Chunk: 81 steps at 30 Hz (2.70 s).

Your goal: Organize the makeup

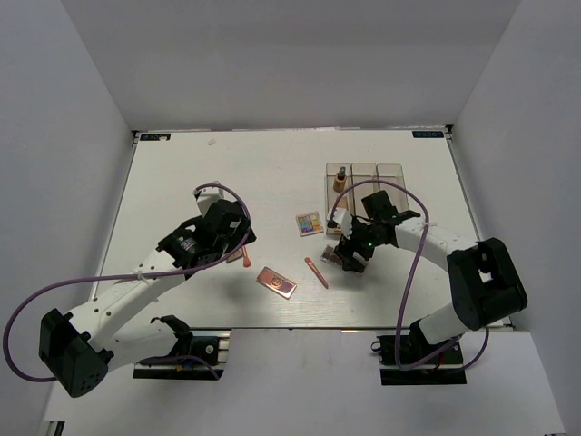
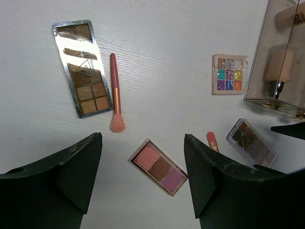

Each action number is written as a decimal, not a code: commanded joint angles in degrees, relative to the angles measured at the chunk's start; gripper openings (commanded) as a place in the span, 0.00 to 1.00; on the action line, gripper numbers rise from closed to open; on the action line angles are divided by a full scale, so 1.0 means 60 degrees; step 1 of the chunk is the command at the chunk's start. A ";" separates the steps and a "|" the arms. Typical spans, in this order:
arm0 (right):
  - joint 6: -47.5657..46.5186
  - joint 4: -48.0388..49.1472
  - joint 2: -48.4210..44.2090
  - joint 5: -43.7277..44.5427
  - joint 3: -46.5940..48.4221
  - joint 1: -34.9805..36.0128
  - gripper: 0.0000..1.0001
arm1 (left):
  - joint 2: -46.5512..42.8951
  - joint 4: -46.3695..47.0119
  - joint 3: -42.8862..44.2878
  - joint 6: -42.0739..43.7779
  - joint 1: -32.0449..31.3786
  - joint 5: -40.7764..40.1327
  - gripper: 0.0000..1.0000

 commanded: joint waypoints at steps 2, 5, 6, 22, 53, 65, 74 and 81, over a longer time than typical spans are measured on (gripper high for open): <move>0.0306 0.0422 0.0062 0.0218 0.0064 0.0177 0.89 | -0.0194 0.0000 -0.0143 -0.0093 0.0032 -0.0175 0.80; 0.0437 0.0582 0.0091 0.0451 -0.0111 0.0367 0.89 | -0.0194 0.0073 -0.0217 -0.0123 0.0032 -0.0131 0.80; 0.0496 0.0728 0.0150 0.0554 -0.0155 0.0455 0.89 | -0.0194 0.0073 -0.0217 -0.0123 0.0032 -0.0131 0.80; 0.1053 0.1052 0.0399 0.1463 -0.0727 0.1115 0.70 | -0.0062 -0.0102 -0.0319 -0.0298 0.0032 -0.0307 0.80; 0.2926 0.0786 -0.1022 0.0536 0.2627 -0.0349 0.00 | 0.2209 -0.0307 0.0443 0.0229 0.1628 -0.0234 0.82; 0.4684 0.1476 0.0442 0.1551 0.3770 -0.1976 0.03 | 0.2970 0.0454 0.0340 0.1005 0.2507 0.0689 0.84; 0.6354 0.1755 0.2112 0.2882 0.4764 -0.2064 0.06 | 0.3819 0.0673 0.0662 0.1386 0.2683 0.0851 0.84; 0.6634 0.1828 0.2961 0.3587 0.5322 -0.2122 0.33 | 0.4170 0.0894 0.0808 0.1591 0.2858 0.0953 0.84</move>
